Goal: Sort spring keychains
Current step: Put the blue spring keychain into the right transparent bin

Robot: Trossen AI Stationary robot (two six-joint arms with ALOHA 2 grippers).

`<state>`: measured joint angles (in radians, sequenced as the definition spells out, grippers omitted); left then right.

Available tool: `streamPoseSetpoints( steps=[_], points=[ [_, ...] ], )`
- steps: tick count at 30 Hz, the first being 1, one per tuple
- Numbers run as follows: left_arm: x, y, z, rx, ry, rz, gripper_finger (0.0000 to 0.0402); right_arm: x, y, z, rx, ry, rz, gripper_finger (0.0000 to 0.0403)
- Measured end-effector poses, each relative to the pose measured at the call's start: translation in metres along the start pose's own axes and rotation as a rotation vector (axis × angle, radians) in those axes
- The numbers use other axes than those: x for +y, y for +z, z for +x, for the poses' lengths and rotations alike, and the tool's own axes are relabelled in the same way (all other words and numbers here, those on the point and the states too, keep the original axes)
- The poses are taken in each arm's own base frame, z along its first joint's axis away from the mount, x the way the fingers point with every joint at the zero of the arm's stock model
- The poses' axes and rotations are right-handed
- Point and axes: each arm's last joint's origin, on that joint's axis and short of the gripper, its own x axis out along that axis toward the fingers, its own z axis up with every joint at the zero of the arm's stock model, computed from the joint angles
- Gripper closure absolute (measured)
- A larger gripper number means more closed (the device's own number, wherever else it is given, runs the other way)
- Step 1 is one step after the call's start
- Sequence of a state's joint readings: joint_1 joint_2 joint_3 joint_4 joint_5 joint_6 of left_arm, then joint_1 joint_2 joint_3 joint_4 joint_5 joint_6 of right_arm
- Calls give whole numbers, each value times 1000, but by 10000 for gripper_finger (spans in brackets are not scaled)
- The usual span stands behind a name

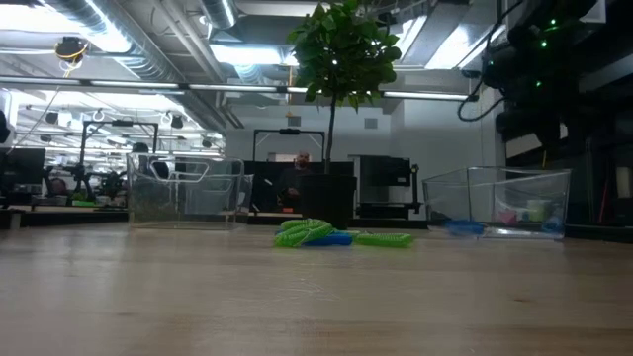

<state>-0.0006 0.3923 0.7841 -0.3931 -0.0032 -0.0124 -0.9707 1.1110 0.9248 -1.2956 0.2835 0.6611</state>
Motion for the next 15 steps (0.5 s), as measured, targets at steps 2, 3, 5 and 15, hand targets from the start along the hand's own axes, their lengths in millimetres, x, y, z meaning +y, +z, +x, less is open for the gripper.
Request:
streamPoseSetpoints(
  steps=[2,3,5,15],
  points=[
    [0,0,0,0,0,0,392,1,-2,8,1,-1,81,250],
    [0,0,0,0,0,0,391,3,-2,12,-3,3,130,250],
    [0,0,0,0,0,0,389,5,-3,21,-17,16,219,250],
    [0,0,0,0,0,0,392,10,-6,48,-108,28,612,250]
  ],
)
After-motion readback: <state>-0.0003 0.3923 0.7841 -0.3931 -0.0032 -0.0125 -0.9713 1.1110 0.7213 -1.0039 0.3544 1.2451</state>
